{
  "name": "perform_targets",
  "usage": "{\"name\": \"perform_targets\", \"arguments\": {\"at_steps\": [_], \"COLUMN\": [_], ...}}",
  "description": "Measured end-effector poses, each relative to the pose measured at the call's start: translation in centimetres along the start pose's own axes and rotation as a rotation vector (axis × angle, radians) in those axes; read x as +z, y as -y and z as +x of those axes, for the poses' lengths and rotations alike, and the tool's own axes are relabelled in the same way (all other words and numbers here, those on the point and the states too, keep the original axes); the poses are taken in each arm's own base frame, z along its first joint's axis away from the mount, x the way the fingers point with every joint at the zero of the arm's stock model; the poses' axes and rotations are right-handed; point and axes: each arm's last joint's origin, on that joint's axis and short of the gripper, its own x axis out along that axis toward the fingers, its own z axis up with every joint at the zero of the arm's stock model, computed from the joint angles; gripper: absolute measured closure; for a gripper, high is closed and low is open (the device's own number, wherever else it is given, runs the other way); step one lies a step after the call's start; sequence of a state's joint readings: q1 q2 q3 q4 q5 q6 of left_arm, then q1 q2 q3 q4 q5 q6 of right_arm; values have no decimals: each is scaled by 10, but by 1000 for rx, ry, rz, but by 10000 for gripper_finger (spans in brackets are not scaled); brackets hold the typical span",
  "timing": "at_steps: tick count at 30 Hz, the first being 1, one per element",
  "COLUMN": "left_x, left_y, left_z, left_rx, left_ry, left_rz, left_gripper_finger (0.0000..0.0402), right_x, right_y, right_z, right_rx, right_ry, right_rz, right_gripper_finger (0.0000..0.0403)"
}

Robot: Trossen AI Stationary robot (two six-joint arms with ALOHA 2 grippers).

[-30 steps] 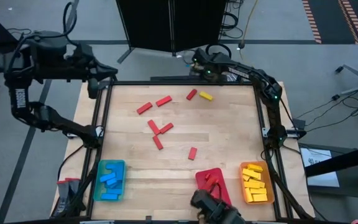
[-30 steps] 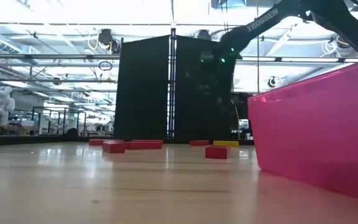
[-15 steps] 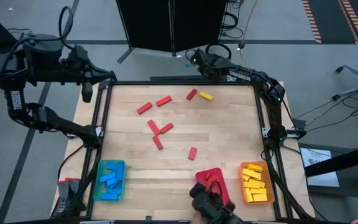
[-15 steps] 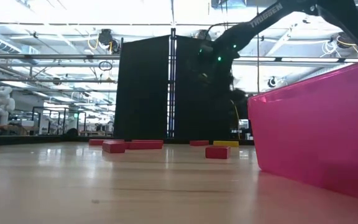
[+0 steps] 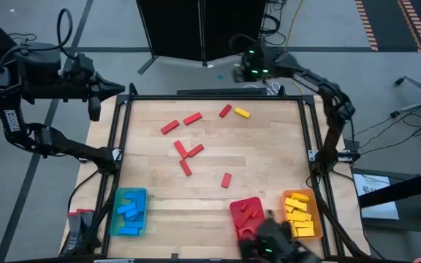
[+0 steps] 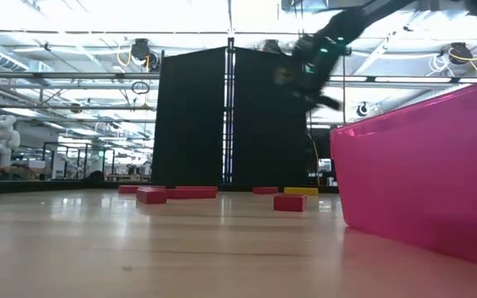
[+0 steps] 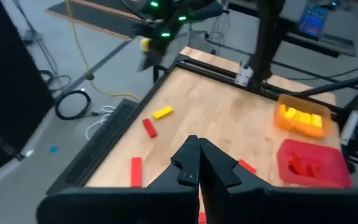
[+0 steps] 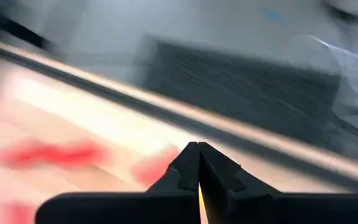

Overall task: Sort blocks
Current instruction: Put the yellow block into the orange bin

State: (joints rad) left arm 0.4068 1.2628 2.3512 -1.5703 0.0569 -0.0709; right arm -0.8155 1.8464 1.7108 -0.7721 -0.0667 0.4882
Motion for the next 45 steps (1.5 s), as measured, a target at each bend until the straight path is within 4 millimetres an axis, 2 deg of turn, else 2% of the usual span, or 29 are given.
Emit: {"name": "perform_targets", "arguments": {"at_steps": [2,6,10,14,18,23,26,32,39,45], "left_x": [-1,-1,0,2,2,2,2,1,1,0], "left_y": [-1,-3,-4,-5,-5,-5,-5,-5,-5,-5], "left_z": [-3,-4,-2,-1,0,2,2,2,1,-2], "left_rx": [42,109,152,171,172,173,172,169,166,164], "left_ry": [9,17,17,32,34,24,23,16,13,19], "left_rz": [-7,-27,-27,-29,-49,-55,-56,-55,-56,-55], "left_gripper_finger": [401,401,401,401,401,401,401,401,401,401], "right_x": [-14,-57,-107,-119,-135,-143,-135,-129,-119,-118], "right_y": [25,56,85,86,91,101,97,96,94,91], "right_z": [-9,-16,10,29,43,43,43,60,71,67], "right_rx": [-109,-55,81,221,127,-3,16,-43,-72,-127], "right_ry": [-90,-201,-255,-156,-232,-280,-261,-380,-384,-547], "right_rz": [-17,-30,111,269,310,290,278,208,158,95], "right_gripper_finger": [403,403,403,403,403,403,403,403,403,403]}}
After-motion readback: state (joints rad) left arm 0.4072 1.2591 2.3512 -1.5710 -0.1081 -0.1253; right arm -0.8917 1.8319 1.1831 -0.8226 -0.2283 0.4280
